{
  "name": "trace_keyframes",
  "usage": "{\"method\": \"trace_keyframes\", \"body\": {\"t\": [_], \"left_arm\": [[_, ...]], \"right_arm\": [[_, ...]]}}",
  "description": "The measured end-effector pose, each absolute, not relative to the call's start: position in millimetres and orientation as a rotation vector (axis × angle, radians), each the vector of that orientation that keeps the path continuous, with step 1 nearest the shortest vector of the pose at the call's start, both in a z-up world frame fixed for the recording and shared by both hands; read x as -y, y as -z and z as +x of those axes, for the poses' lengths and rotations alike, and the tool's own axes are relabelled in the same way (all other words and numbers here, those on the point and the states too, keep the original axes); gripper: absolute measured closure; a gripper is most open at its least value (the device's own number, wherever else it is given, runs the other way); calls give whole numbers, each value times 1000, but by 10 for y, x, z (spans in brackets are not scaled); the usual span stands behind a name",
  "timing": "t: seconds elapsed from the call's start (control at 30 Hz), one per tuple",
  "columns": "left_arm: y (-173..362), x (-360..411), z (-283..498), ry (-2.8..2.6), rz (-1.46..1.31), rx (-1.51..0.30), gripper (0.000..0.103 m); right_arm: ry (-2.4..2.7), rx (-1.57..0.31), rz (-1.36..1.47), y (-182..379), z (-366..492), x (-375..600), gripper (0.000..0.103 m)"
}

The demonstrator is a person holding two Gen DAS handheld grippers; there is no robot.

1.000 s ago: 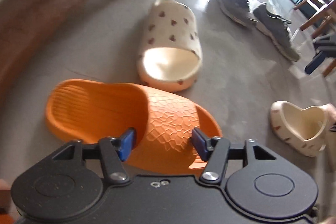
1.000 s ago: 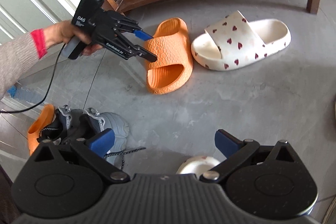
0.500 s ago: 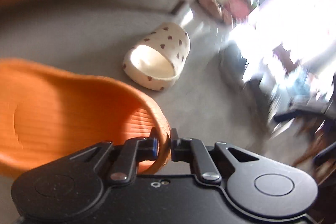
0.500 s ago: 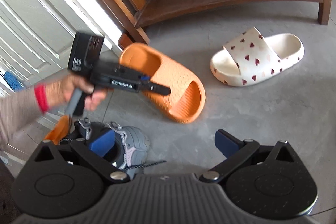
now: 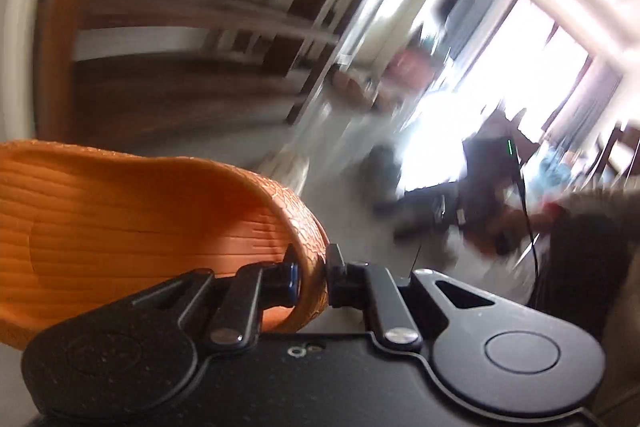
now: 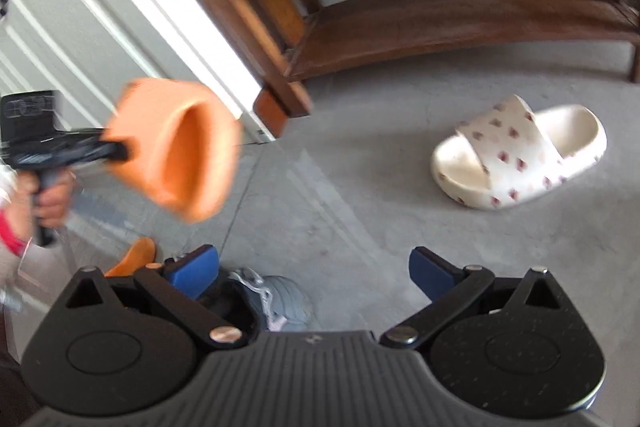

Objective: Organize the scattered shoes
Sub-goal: 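Lower the orange slide beside the other orange slide, open left tool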

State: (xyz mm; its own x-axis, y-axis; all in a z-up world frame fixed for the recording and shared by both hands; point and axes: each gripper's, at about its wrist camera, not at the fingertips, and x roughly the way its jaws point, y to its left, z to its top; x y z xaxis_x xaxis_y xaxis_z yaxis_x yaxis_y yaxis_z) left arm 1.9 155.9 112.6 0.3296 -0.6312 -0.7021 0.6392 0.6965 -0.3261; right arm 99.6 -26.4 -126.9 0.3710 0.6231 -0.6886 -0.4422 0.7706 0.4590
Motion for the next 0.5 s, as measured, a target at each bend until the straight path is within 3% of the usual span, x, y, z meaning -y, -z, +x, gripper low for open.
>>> {"method": "trace_keyframes", "body": {"t": [0.2, 0.33, 0.5], "left_arm": [[-1041, -1991, -855, 730, 388, -1278, 91], [-413, -1983, -1134, 797, 562, -1503, 90], [492, -1710, -1255, 950, 792, -1569, 88]], "right_arm": [[-841, -966, 82, 1232, 1027, -298, 0], [-887, -976, 36, 1286, 959, -519, 0], [-857, -1013, 20, 1362, 894, -536, 0]]}}
